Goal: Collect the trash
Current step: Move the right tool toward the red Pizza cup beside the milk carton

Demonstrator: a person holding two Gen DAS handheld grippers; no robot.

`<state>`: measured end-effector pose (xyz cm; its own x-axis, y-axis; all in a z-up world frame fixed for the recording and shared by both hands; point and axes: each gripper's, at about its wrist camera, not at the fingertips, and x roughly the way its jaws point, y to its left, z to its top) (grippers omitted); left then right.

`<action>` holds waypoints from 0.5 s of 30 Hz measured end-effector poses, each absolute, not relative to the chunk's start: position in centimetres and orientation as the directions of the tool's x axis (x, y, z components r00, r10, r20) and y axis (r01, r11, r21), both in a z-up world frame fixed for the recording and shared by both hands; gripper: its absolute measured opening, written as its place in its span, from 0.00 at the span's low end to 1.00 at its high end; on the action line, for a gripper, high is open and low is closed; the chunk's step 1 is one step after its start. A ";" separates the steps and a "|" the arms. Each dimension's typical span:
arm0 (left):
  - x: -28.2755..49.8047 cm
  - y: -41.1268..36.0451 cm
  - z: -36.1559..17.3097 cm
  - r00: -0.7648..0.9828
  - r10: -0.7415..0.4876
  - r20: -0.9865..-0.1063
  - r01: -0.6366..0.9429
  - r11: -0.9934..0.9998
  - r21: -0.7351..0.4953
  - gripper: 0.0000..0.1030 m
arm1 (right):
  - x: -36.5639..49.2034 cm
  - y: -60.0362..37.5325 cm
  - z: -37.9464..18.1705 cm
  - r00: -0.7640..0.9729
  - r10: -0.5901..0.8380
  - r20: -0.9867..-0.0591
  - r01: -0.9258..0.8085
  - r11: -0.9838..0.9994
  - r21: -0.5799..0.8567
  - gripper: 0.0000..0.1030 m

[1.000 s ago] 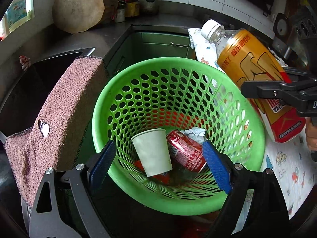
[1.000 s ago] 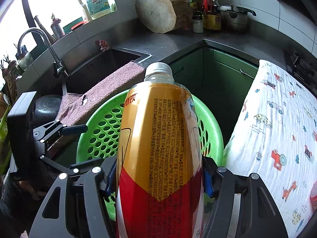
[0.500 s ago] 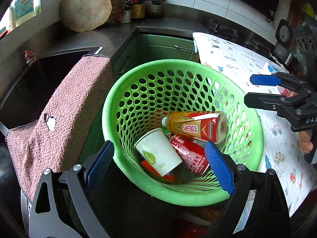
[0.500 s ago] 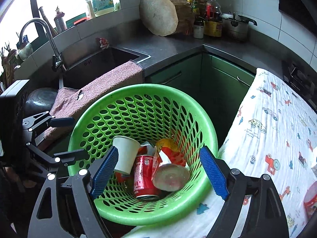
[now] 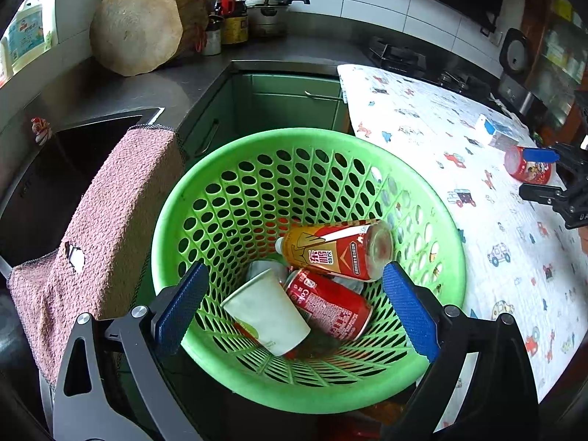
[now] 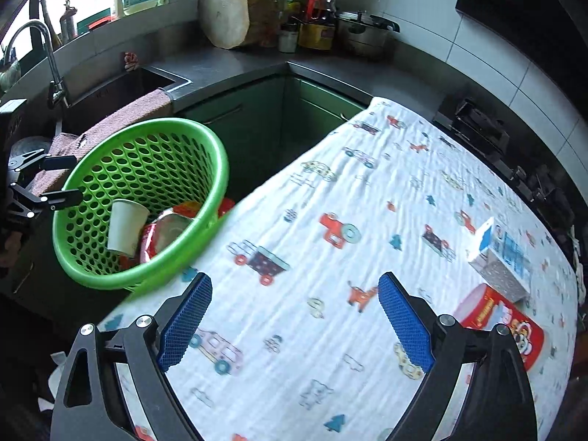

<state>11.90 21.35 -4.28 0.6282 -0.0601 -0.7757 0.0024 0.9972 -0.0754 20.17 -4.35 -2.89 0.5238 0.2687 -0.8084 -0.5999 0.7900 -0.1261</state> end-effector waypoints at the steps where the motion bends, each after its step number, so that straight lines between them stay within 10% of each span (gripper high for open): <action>1: 12.2 21.1 -4.3 0.625 -0.060 -0.778 0.004 0.997 -0.074 0.92 | 20.5 -5.5 -2.9 0.536 0.243 -0.809 -0.581 0.801 -0.144 0.86; 15: 15.5 17.8 -4.3 0.597 -0.081 -0.798 0.046 0.997 -0.066 0.92 | 25.0 -15.6 -2.4 0.540 0.012 -0.842 -0.533 0.779 -0.331 0.86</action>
<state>15.52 17.78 -4.26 0.5973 -0.0810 -0.7979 0.0464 0.9967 -0.0665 24.98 -15.56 -2.38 0.5401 0.0121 -0.8415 -0.5325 0.7792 -0.3305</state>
